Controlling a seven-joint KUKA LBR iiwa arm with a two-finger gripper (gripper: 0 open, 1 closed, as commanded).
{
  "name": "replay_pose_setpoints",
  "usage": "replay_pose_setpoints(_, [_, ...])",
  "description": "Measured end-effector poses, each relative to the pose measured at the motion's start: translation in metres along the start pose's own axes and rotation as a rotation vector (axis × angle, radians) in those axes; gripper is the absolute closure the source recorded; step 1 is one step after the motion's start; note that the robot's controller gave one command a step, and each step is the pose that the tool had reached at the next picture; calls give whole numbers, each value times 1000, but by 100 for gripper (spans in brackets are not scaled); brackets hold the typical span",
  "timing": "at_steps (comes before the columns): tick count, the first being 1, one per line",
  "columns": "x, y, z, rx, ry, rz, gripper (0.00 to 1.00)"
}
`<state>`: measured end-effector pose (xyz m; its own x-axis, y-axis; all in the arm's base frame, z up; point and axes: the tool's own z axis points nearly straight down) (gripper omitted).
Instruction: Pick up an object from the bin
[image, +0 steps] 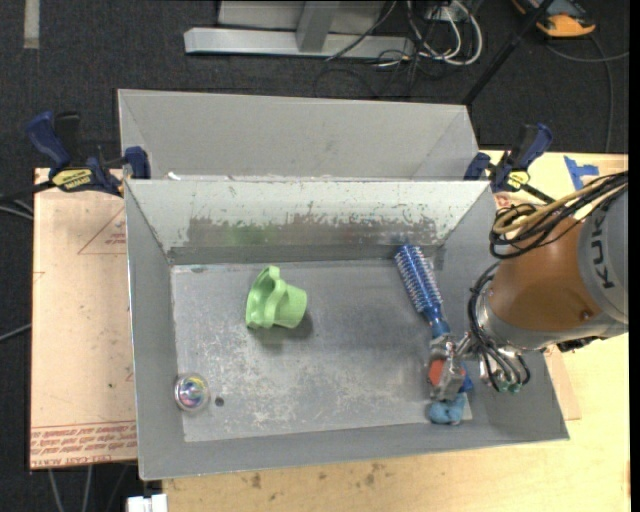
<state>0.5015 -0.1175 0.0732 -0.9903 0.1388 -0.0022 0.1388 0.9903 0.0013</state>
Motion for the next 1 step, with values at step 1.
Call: replay_pose_setpoints(1, [-48, -2, -148, 1, -11, -16, 100])
